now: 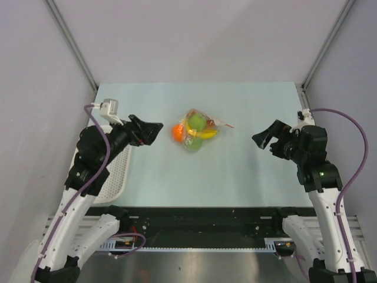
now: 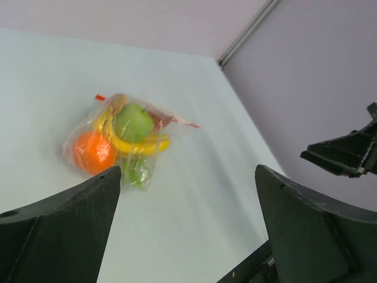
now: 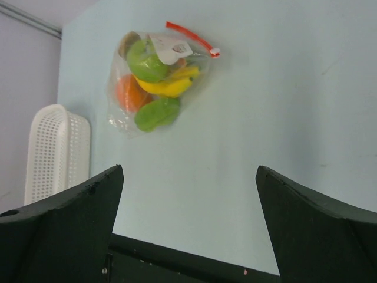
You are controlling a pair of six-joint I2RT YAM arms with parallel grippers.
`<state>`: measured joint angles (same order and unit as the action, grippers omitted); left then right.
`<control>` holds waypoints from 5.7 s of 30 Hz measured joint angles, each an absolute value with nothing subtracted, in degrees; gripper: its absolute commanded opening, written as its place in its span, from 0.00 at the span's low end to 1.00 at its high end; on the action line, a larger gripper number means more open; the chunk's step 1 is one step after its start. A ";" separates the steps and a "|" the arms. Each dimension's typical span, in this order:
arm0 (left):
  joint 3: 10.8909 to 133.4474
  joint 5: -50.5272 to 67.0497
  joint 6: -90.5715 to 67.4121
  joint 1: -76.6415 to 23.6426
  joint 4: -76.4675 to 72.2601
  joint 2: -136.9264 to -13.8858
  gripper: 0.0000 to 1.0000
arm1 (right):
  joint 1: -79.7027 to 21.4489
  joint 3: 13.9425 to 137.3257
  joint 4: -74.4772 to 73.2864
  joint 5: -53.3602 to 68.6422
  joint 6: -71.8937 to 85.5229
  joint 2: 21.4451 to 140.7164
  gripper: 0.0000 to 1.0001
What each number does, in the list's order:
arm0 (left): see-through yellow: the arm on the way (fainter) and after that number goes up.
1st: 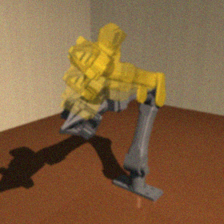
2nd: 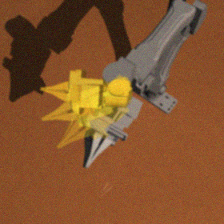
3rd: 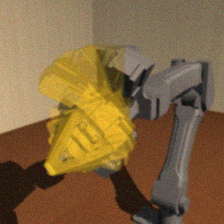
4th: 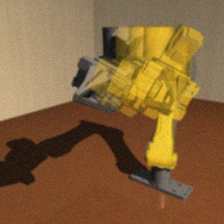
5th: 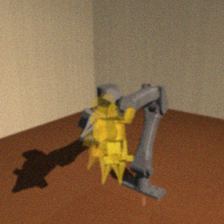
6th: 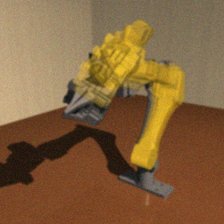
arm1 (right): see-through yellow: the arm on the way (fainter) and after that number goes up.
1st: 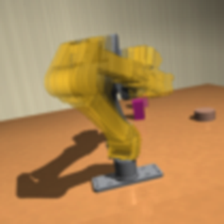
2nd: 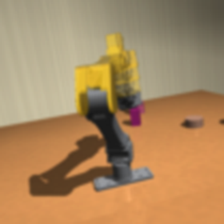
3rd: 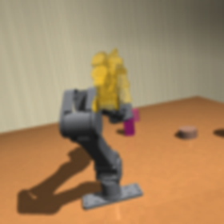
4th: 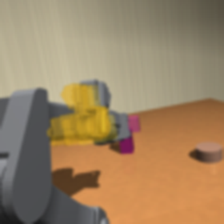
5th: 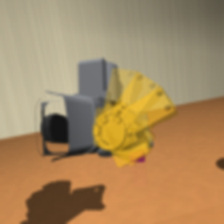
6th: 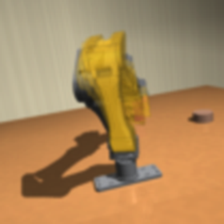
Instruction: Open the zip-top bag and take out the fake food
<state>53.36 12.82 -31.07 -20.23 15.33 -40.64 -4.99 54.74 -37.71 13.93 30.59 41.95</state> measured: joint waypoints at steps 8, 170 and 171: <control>59.42 17.26 -28.38 -20.16 25.63 -58.96 0.99 | -4.99 54.94 -39.00 13.78 29.87 46.87 1.00; 74.78 39.29 -9.23 -29.80 11.53 -87.74 0.00 | -24.34 81.14 -15.62 49.12 -5.61 88.90 0.20; 74.78 39.29 -9.28 -29.74 11.68 -87.74 0.00 | -24.40 81.17 -15.66 49.19 -5.56 89.01 0.14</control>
